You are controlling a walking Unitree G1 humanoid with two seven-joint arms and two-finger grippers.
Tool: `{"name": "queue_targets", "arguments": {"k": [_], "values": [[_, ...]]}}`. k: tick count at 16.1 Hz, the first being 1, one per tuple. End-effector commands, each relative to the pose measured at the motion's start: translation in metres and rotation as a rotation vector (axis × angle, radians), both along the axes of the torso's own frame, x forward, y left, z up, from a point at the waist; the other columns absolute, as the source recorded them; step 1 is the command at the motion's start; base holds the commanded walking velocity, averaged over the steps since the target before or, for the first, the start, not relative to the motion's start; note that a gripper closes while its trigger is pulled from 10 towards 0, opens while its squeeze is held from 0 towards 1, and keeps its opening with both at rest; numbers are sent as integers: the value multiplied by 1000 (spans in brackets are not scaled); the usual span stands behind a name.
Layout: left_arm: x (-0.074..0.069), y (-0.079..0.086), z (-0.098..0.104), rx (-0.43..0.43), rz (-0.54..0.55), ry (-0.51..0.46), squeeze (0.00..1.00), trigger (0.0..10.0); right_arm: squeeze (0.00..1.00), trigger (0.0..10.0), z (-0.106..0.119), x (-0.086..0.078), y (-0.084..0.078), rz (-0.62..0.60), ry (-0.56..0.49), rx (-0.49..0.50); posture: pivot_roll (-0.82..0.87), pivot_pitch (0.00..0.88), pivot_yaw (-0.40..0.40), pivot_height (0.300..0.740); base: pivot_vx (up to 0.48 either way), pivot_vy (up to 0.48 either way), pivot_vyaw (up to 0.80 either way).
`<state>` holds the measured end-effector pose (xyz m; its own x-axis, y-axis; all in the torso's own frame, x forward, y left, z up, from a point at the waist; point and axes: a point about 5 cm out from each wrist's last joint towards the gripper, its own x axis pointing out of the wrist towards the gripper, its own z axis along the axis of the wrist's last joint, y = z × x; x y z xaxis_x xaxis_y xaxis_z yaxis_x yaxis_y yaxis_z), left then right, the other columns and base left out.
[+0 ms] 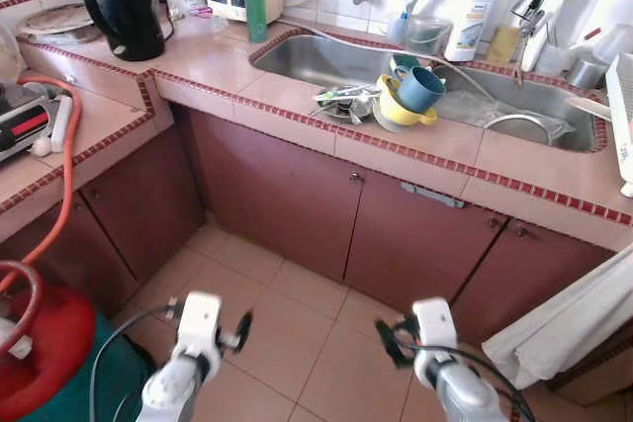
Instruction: Kitchen organization
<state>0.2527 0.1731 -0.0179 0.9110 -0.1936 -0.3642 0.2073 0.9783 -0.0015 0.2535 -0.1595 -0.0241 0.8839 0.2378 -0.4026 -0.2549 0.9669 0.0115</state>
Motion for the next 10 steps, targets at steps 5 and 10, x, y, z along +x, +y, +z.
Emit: {"name": "queue_targets", "arguments": {"k": [5,10], "values": [[17,1,48,-19,-10,-258,0,10000,0,10000,63,42,6,36,-345,36,-82,14,7,740,0,0,0],[23,4,77,0,-13,-347,0,10000,0,10000,89,50,12,61,-460,22,-78,3,-3,740,0,0,0]]}}
